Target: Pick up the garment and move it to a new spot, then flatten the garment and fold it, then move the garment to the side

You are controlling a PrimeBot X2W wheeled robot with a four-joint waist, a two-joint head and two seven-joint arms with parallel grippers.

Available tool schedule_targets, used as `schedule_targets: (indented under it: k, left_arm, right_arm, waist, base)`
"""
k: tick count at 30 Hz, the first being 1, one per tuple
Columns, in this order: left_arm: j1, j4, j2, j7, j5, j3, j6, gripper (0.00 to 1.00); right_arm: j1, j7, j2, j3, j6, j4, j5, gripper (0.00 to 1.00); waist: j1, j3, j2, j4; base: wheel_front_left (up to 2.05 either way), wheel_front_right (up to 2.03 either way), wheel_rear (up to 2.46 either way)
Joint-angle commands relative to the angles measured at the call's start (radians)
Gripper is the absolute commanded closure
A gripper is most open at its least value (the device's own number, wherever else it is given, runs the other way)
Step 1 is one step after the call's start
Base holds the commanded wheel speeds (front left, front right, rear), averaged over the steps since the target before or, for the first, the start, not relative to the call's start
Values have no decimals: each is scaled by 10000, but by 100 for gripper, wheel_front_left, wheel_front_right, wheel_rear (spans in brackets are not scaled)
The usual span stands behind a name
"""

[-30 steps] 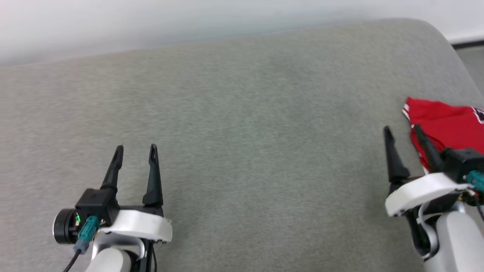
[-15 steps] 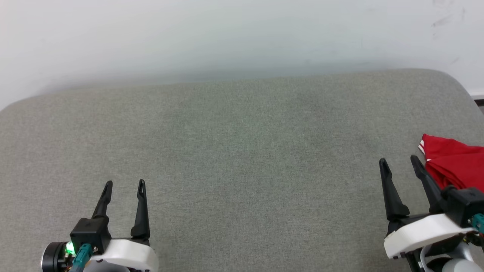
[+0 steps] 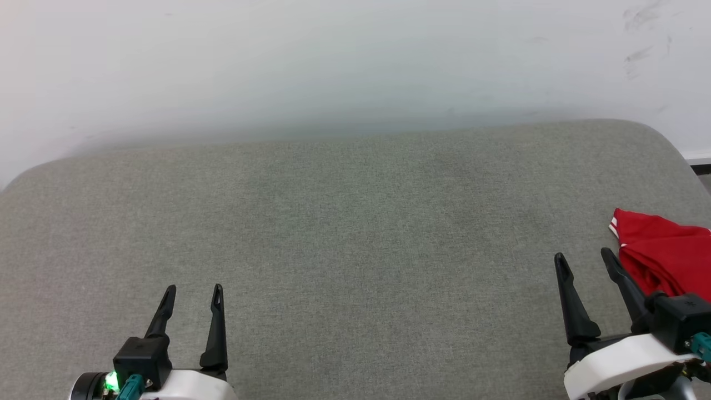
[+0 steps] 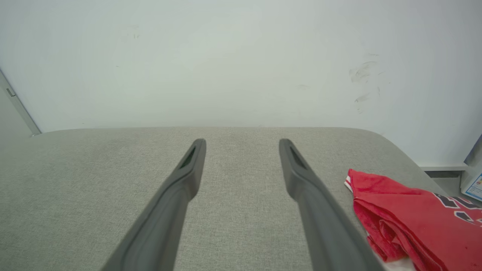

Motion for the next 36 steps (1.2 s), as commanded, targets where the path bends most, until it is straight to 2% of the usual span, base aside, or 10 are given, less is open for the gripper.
schedule_targets:
  k: [1, 17, 18, 20, 36]
  left_arm:
    - [92, -45, 52, 15, 25, 8, 58, 0]
    - [-78, -16, 77, 25, -83, -43, 30, 0]
    - [-8, -19, 66, 4, -91, -56, 52, 100]
    - [33, 66, -23, 15, -186, -81, 23, 100]
    - [-297, 533, -604, 665, -2805, 757, -828, 100]
  right_arm:
    - [100, -4, 57, 26, -8, -75, -75, 0]
    - [157, -10, 67, -23, -8, -285, -5, 0]
    - [12, 5, 21, -11, 0, -225, 1, 100]
    - [52, -24, 19, 31, 0, -105, 107, 100]
    - [-378, -79, -179, 61, -1, 772, 3517, 100]
  waist:
    - [1, 13, 0, -16]
    - [1, 70, 0, -24]
    - [1, 72, 0, -25]
    - [1, 74, 0, -21]
    - [1, 73, 0, 82]
  base:
    - [0, 0, 0]
    - [0, 0, 0]
    - [0, 0, 0]
    - [0, 0, 0]
    - [0, 0, 0]
